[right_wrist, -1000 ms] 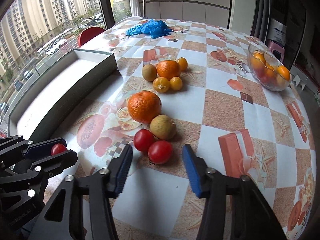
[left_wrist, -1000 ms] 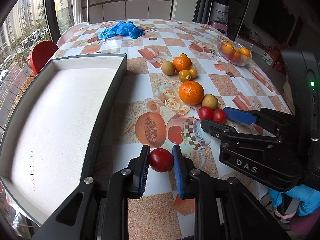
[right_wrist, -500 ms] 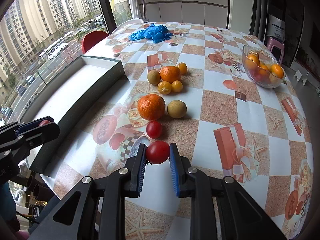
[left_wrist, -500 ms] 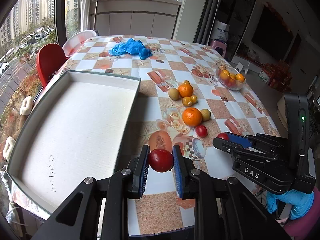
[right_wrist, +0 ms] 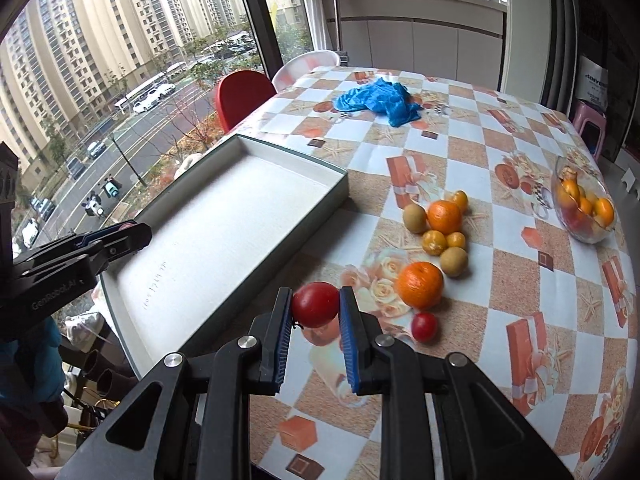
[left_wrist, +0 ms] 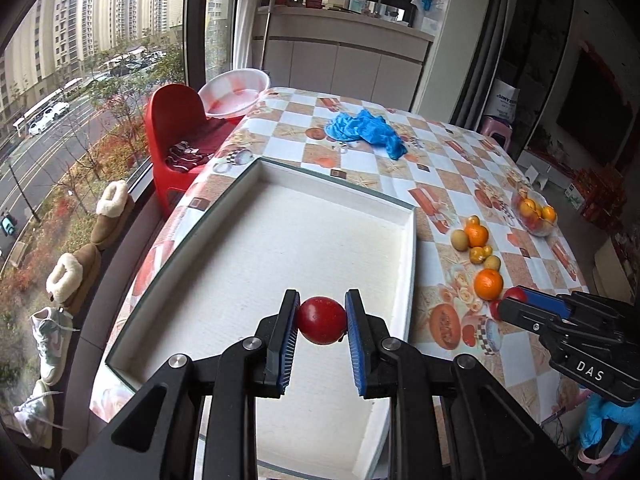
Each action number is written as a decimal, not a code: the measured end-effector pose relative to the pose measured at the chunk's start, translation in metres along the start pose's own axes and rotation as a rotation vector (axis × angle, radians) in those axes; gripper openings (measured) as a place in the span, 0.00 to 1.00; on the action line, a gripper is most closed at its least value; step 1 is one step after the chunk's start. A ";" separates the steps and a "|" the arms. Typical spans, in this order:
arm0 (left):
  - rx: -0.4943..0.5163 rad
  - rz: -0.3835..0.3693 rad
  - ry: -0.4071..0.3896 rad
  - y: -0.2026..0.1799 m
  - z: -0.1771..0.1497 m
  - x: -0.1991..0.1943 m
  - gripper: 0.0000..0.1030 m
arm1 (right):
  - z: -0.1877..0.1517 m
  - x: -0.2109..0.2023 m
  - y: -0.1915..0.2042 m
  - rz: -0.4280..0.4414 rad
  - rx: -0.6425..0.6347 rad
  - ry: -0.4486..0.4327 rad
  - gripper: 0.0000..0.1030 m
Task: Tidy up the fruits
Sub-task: 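Carry the held tomatoes over the white tray with both tools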
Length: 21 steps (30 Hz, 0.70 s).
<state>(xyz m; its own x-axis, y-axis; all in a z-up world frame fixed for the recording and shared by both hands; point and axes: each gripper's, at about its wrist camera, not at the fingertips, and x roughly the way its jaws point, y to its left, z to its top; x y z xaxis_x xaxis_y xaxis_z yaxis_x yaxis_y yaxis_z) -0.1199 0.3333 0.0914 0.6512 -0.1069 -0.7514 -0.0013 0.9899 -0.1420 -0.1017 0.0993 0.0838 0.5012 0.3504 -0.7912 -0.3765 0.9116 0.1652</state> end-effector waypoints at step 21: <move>-0.044 0.092 0.086 0.050 -0.011 0.041 0.24 | 0.029 0.072 0.088 0.107 -0.132 0.124 0.24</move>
<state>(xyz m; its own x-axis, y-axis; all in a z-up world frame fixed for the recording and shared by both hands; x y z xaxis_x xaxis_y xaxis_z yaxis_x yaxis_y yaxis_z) -0.1011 0.3771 0.0464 0.5793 -0.0250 -0.8147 -0.0927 0.9910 -0.0963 -0.0761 0.2106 0.0584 0.3566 0.4070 -0.8410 -0.5253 0.8317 0.1798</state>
